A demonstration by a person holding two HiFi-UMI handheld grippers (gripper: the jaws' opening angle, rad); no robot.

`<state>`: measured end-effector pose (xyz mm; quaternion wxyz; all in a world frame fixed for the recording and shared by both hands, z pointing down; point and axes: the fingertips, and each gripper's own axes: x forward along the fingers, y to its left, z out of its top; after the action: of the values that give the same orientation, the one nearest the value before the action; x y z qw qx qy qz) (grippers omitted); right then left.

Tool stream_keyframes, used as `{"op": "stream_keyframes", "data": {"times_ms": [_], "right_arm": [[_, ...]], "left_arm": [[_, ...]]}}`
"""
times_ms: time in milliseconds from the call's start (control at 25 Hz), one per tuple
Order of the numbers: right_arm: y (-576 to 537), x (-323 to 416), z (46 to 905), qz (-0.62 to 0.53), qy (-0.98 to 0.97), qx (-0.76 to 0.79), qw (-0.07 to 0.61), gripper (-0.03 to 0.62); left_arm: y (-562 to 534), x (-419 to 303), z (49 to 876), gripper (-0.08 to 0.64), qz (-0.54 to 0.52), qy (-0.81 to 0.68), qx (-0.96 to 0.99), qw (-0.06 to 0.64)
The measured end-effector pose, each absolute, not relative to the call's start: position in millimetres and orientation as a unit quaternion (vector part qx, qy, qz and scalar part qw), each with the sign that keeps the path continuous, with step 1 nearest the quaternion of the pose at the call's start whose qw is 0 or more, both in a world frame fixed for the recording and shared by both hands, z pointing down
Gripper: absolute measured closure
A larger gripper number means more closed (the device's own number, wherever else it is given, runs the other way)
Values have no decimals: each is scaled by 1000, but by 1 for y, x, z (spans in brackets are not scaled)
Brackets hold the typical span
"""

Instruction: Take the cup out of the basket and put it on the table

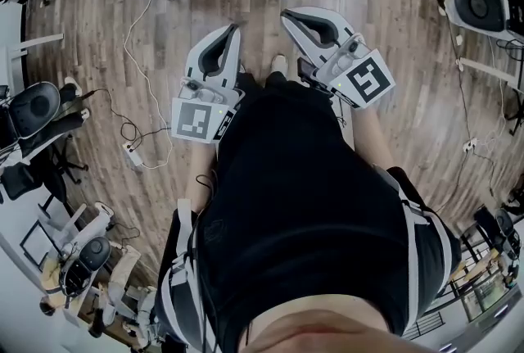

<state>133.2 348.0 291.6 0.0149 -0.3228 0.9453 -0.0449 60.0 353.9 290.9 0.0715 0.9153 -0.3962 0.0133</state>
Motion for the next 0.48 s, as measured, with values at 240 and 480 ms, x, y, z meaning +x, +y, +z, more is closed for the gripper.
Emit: {"op": "stream_keyframes", "data": {"times_ms": [240,480], "right_arm": [[332,135,294,-52,948,-314,21,572],[305,121,296,-54,948,-312,17,572]], "left_arm": [[346,54,293,540,20,-414,907,75],[319,39,299,540,22,-418,904,85]]}}
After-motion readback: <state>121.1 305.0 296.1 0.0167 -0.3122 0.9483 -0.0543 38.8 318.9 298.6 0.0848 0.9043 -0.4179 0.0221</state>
